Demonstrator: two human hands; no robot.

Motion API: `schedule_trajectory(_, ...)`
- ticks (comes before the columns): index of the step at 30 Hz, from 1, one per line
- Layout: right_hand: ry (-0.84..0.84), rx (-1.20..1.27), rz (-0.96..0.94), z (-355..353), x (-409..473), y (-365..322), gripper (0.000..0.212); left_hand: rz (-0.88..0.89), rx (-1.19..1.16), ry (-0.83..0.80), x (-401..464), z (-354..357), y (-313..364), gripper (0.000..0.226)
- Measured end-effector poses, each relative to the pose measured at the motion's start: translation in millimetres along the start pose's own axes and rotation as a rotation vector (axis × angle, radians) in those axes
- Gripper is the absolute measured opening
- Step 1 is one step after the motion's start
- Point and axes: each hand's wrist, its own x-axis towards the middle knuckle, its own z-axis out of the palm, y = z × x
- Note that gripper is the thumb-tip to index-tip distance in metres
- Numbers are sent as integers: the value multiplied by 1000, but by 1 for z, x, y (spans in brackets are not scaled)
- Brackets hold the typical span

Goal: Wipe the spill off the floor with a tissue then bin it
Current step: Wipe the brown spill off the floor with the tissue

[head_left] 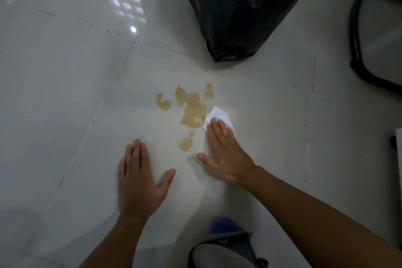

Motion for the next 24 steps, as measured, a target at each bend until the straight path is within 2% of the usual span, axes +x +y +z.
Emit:
schedule_trajectory(4, 16, -103, -111, 14, -32, 1, 88, 1, -16, -8, -1, 0, -1, 108)
schedule_trajectory(9, 74, -75, 14, 18, -34, 4, 88, -10, -43, 0, 0, 1, -2, 107)
schedule_trajectory(13, 110, 8, 155, 6, 1, 4, 92, -18, -108, 15, 8, -4, -9, 99)
schedule_trajectory(17, 91, 136, 234, -29, 54, 16, 94, 8, -56, 29, 39, -10, -34, 97)
schedule_trajectory(20, 65, 196, 224, -47, 86, 17, 96, 39, -16, 19, 48, -9, -46, 96)
schedule_trajectory(24, 20, 129, 125, -54, 116, 3, 96, 53, -20, 31, 47, -8, -49, 93)
